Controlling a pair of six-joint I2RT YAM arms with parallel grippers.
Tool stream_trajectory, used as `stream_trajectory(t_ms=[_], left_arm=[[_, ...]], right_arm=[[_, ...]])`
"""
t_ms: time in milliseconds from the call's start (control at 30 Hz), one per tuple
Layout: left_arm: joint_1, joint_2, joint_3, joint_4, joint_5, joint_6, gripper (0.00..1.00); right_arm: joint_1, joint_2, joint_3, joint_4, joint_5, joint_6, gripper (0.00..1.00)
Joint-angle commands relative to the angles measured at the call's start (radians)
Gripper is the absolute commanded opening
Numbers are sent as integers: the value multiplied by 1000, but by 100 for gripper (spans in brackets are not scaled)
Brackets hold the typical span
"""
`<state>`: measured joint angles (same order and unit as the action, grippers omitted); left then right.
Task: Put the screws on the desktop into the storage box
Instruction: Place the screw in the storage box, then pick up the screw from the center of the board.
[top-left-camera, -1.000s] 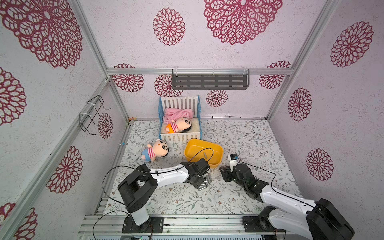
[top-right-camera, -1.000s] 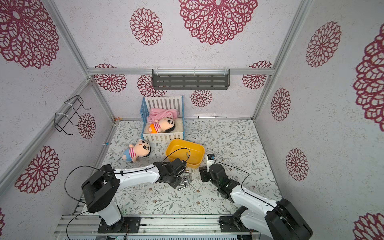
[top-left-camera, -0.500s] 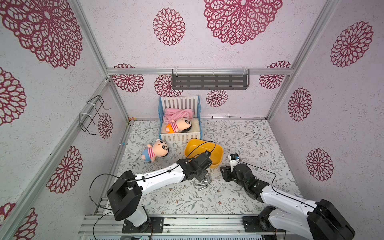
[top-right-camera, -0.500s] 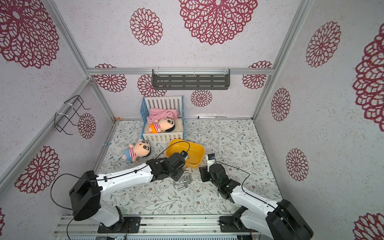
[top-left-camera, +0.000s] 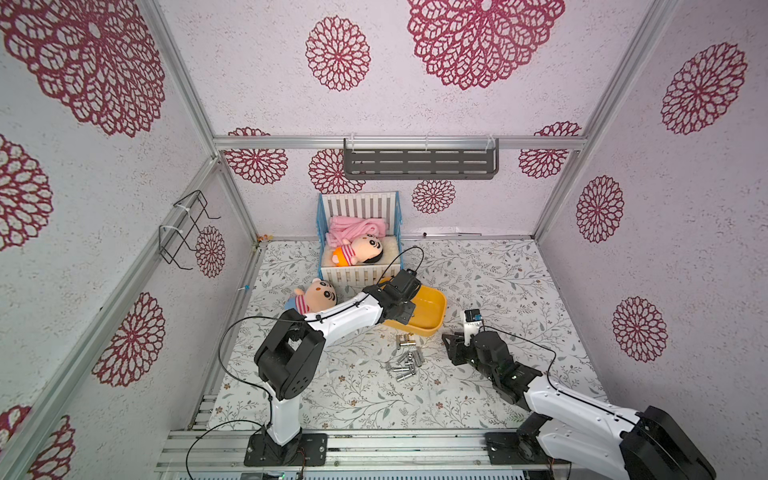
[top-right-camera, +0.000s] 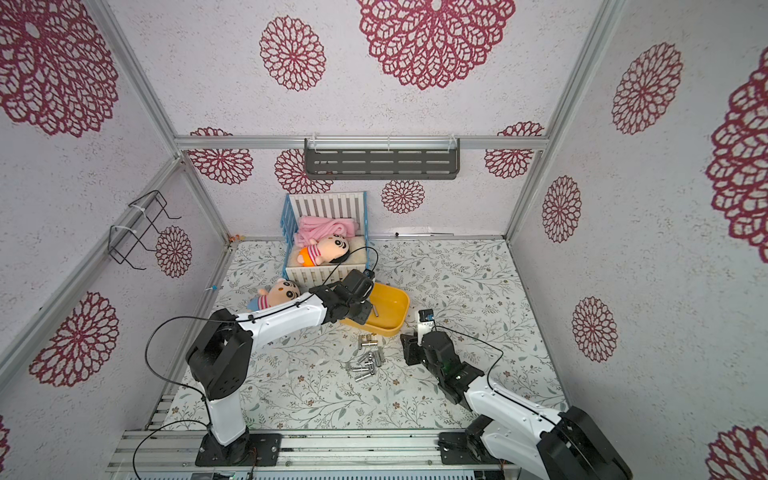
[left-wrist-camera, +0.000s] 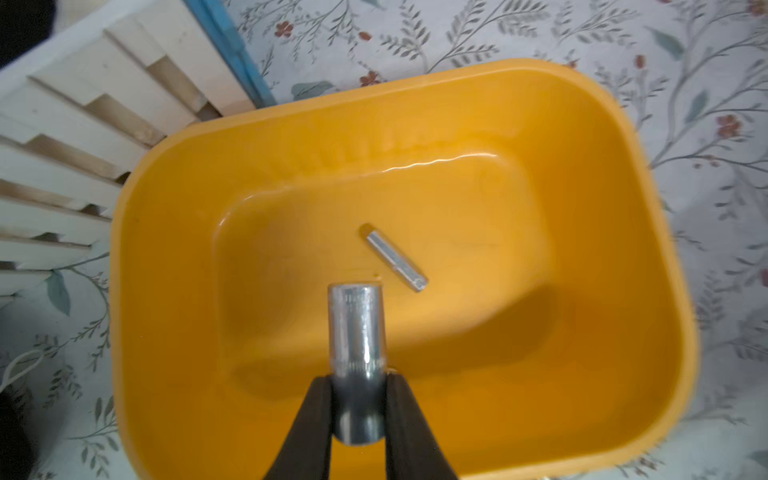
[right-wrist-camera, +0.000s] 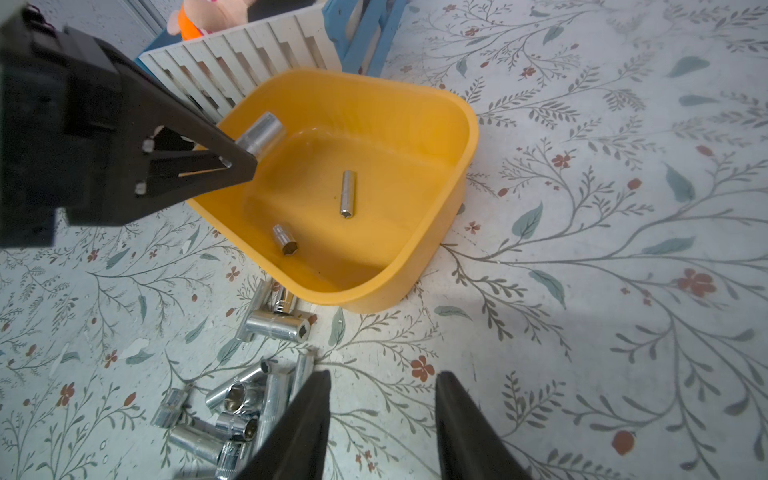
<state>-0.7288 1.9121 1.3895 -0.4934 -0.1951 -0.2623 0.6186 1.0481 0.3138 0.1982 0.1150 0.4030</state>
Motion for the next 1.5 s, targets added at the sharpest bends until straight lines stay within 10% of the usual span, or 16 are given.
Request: stream_trajectory(t_ms=[0,133,367,700,900,1467], left_arm=[[1,-8,22,35,62,12,9],[2,1,23,42,66,-3,20],[-1,-99,-25,41,1,-80,69],[-118,-496,-384,64,3,-410,74],[-121,-596,-605,150,-2,-404,98],[-110,-563,-639,231,-45,-332,97]], right_arm=[[4,9,13,41,1,-18,47],[5,8,8,52,-17,-24,50],[25,21,16,47,-29,-35,52],[83,65,39,33,-23,-41,47],[123,172,67,71,-72,-53,46],[193,364,156,61,-49,-70,40]])
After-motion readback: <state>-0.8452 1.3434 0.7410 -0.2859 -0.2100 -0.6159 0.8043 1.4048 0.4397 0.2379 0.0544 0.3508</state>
